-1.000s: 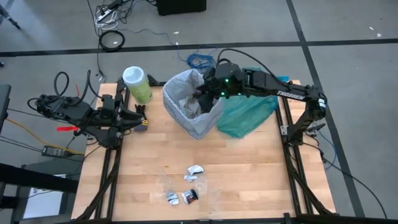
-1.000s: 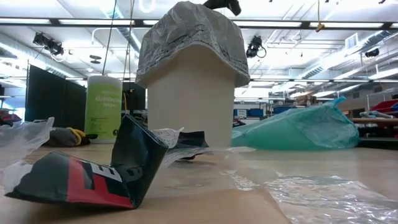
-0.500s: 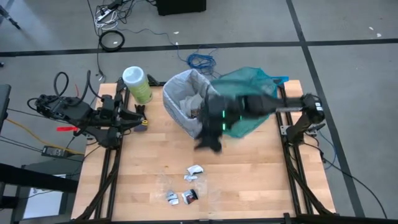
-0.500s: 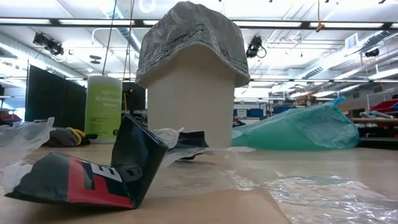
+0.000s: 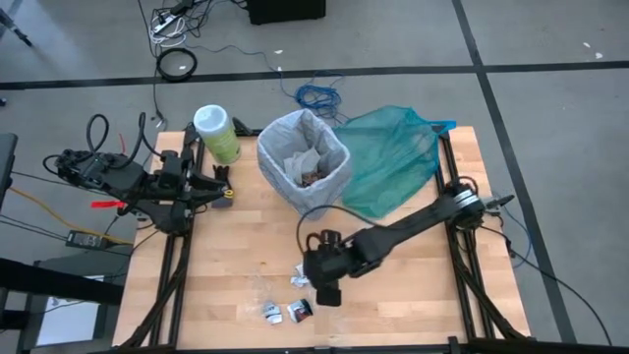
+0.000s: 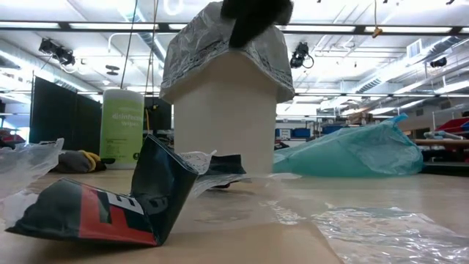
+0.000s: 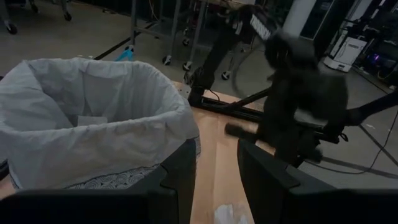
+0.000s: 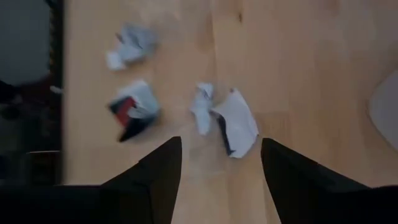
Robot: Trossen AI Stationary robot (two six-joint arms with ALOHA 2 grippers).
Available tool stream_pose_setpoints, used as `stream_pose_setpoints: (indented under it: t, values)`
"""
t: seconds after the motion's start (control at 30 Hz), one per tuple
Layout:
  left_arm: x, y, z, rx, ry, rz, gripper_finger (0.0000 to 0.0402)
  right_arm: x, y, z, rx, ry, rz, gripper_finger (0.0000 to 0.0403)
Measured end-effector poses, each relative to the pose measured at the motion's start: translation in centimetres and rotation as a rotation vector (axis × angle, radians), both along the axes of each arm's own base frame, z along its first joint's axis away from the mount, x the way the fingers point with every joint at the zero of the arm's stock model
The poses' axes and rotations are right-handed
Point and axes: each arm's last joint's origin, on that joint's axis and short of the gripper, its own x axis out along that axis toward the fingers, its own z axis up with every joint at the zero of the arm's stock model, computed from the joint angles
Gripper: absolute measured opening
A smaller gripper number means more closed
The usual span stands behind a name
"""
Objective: Place trash/remove bag and relplace
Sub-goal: Put the dark blue paper into the trash bin
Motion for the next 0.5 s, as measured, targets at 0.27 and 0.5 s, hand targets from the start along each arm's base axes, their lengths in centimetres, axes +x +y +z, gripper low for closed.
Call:
stream_pose_setpoints:
  t: [0.27, 0.5]
  values:
    - [0.0, 0.0, 0.0, -0.001, 0.001, 0.0, 0.0126, 2.8, -2.3, -2.3, 0.151, 0.025, 0.062, 0.0205]
    - [0.0, 0.0, -0.2, 0.002, 0.019, -0.006, 0.0126, 4.1, -4.2, -4.5, 0.066, 0.054, -0.001, 0.0206]
